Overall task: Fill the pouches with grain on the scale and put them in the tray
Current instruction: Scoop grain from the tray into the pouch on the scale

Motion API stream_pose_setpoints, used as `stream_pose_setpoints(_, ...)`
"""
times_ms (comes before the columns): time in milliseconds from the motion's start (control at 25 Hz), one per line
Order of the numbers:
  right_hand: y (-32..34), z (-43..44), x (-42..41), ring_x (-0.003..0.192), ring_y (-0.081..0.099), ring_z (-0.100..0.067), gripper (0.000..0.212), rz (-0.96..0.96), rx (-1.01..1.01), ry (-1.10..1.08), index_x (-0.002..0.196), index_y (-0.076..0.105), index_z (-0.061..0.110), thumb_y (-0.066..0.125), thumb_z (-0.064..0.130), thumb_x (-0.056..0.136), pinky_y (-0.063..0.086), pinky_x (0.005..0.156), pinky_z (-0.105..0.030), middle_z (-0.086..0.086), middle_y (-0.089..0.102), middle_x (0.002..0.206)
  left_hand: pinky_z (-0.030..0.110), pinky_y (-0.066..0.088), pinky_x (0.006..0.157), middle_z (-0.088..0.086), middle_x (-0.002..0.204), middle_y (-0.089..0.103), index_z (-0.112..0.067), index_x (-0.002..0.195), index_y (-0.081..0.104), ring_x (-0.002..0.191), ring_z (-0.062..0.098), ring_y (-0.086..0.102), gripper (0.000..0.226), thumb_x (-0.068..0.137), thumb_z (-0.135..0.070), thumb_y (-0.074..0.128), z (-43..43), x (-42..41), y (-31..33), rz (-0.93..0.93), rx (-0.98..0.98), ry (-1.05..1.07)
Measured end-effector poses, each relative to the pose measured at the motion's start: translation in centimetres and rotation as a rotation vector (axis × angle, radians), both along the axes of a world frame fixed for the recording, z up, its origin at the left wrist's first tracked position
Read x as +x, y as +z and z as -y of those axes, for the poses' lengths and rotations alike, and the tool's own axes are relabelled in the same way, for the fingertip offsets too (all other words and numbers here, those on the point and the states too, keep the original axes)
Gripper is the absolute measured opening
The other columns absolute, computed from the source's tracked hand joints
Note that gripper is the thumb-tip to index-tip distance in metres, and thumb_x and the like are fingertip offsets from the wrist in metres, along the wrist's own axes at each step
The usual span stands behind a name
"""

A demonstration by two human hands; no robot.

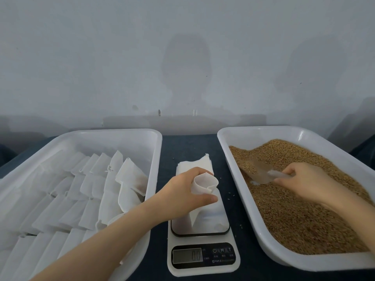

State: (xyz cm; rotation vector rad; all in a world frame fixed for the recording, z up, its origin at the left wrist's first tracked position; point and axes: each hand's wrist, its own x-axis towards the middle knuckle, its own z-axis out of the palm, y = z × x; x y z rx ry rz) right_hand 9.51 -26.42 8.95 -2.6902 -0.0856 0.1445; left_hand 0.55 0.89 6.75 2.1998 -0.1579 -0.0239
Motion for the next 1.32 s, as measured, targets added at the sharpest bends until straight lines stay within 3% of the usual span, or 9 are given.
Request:
stream_pose_setpoints(160, 0.3, 0.6, -0.2, 0.032, 0.038, -0.004, 0.017, -0.014, -0.008, 0.008, 0.090, 0.059, 0.016, 0.063, 0.033, 0.088, 0.028, 0.032, -0.014, 0.000, 0.058, 0.057, 0.018, 0.047, 0.081, -0.022, 0.106, 0.057, -0.047, 0.111, 0.049, 0.095, 0.006, 0.057, 0.041, 0.078, -0.045, 0.073, 0.0, 0.1, -0.1, -0.009, 0.001, 0.011)
stream_pose_setpoints(720, 0.3, 1.4, -1.1, 0.045, 0.048, -0.009, 0.011, -0.023, 0.076, 0.013, 0.089, 0.060, 0.017, 0.065, 0.026, 0.086, 0.034, 0.036, -0.015, -0.004, 0.065, 0.067, 0.015, 0.045, 0.079, -0.025, 0.104, 0.056, -0.053, 0.104, 0.047, 0.095, 0.004, 0.057, 0.038, 0.078, -0.044, 0.073, -0.2, 0.3, -0.3, -0.025, 0.003, 0.008)
stream_pose_setpoints(960, 0.3, 2.3, -1.9, 0.051, 0.050, 0.001, 0.008, 0.040, -0.007, 0.060, 0.091, 0.060, 0.025, 0.061, 0.032, 0.087, 0.032, 0.041, -0.011, 0.011, 0.064, 0.076, 0.024, 0.050, 0.090, -0.020, 0.112, 0.056, -0.048, 0.117, 0.047, 0.099, 0.008, 0.056, 0.046, 0.079, -0.043, 0.073, 0.0, 0.3, -0.3, -0.030, 0.011, 0.008)
stream_pose_setpoints(1120, 1.0, 3.3, -2.4, 0.062, 0.055, 0.002, 0.009, 0.042, -0.014, 0.079, 0.097, 0.058, 0.031, 0.058, 0.032, 0.088, 0.036, 0.051, -0.015, 0.014, 0.066, 0.084, 0.030, 0.051, 0.093, -0.016, 0.115, 0.056, -0.044, 0.122, 0.047, 0.103, 0.011, 0.057, 0.051, 0.078, -0.041, 0.074, 0.0, 0.3, -0.3, -0.037, 0.000, 0.005)
stream_pose_setpoints(1240, 1.6, 4.4, -2.7, 0.043, 0.055, 0.000, 0.011, 0.091, -0.024, 0.069, 0.098, 0.058, 0.032, 0.059, 0.029, 0.088, 0.036, 0.040, -0.013, 0.008, 0.068, 0.080, 0.033, 0.050, 0.096, -0.013, 0.122, 0.055, -0.043, 0.129, 0.044, 0.108, 0.013, 0.056, 0.058, 0.079, -0.043, 0.073, 0.0, 0.4, -0.4, -0.055, 0.019, 0.000)
stream_pose_setpoints(1320, 2.2, 5.0, -3.1, 0.046, 0.059, -0.002, 0.015, 0.148, -0.028, 0.064, 0.100, 0.061, 0.033, 0.060, 0.029, 0.086, 0.039, 0.041, -0.015, 0.010, 0.067, 0.081, 0.034, 0.049, 0.098, -0.013, 0.126, 0.053, -0.043, 0.132, 0.042, 0.110, 0.013, 0.055, 0.062, 0.079, -0.044, 0.072, 0.0, 0.5, -0.5, -0.062, 0.038, -0.001)
